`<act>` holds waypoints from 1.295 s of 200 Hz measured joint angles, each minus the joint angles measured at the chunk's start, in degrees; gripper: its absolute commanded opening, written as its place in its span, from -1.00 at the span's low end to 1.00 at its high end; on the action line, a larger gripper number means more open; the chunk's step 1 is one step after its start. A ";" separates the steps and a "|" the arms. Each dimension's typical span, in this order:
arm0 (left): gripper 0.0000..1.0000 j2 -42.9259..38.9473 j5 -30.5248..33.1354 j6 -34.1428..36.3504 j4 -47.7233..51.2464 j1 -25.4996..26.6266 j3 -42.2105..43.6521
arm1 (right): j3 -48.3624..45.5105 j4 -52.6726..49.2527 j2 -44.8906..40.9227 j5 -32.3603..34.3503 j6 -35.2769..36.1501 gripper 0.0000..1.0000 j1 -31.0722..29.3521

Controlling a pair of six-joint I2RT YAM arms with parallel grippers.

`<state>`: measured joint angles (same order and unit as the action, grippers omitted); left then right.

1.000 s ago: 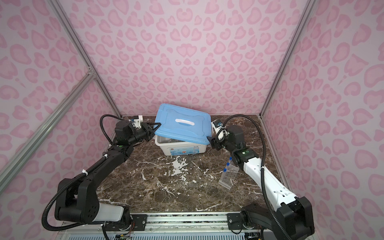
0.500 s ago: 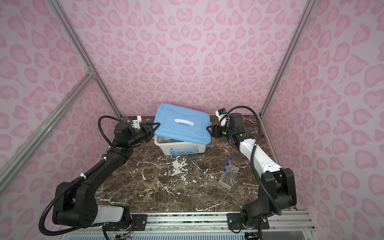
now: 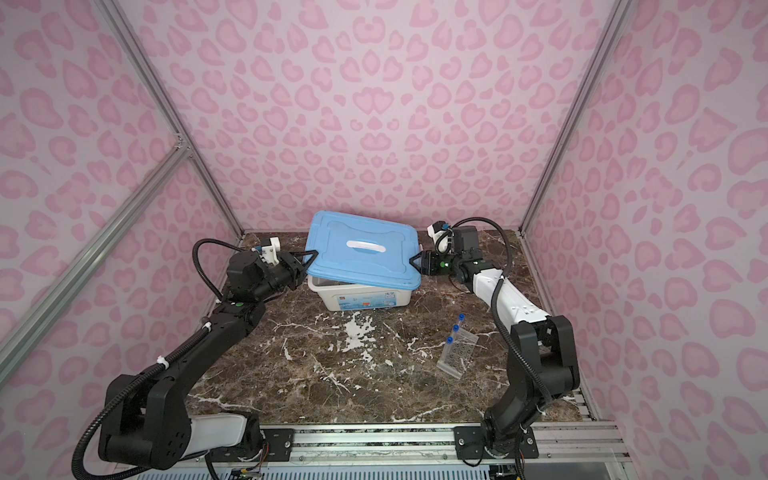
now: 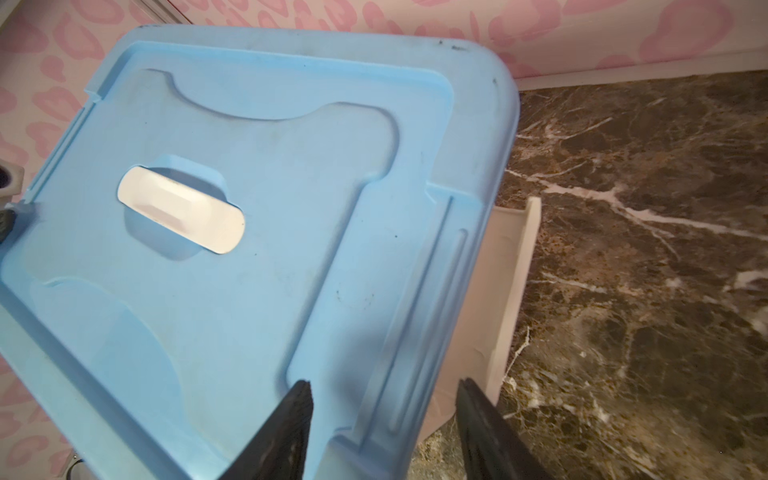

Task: Organize the chemistry lab equipment

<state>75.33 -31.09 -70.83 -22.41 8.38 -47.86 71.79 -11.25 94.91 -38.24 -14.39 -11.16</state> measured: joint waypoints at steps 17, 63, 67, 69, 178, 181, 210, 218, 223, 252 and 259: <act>-0.70 -0.09 0.22 0.04 0.02 0.00 0.17 | 0.44 -0.17 0.68 -1.05 -1.18 0.01 0.00; -0.65 -0.24 1.38 1.49 0.20 0.00 0.17 | 3.06 -0.39 2.51 -2.64 -3.26 -0.09 -0.11; -0.65 -0.26 1.49 1.75 0.31 -0.02 0.17 | 3.34 -0.42 2.69 -2.73 -3.52 -0.09 -0.11; -0.65 -0.26 1.53 1.84 0.35 -0.02 0.17 | 3.48 -0.44 2.75 -2.78 -3.65 -0.09 -0.11; -0.62 -0.59 3.32 4.52 4.63 -0.02 -0.48 | 9.73 -2.27 6.75 -5.05 -4.96 -0.08 -0.17; -0.62 -0.59 3.37 4.55 4.70 -0.02 -0.50 | 9.73 -2.36 6.71 -4.90 -4.81 -0.07 -0.13; -0.62 -0.20 3.43 4.61 4.72 -0.02 -0.96 | 9.77 -3.72 6.34 -3.48 -3.80 -0.02 0.04; -0.62 0.09 3.48 4.61 4.72 -0.02 -1.16 | 9.79 -4.31 6.34 -3.06 -3.65 -0.01 0.17; -0.62 0.28 3.48 4.59 4.72 -0.02 -1.33 | 9.79 -4.79 6.34 -2.71 -3.34 -0.01 0.28; -0.62 1.11 3.50 4.61 4.66 -0.02 -2.14 | 9.88 -6.62 6.32 -1.18 -2.56 0.00 0.39; -0.62 1.29 3.54 4.61 4.59 -0.02 -2.21 | 10.03 -7.13 6.32 -0.90 -2.49 0.00 0.39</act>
<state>76.62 -27.55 -66.22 -17.82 8.36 -50.06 81.82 -18.37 101.23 -39.13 -16.88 -10.76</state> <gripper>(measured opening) 0.213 0.500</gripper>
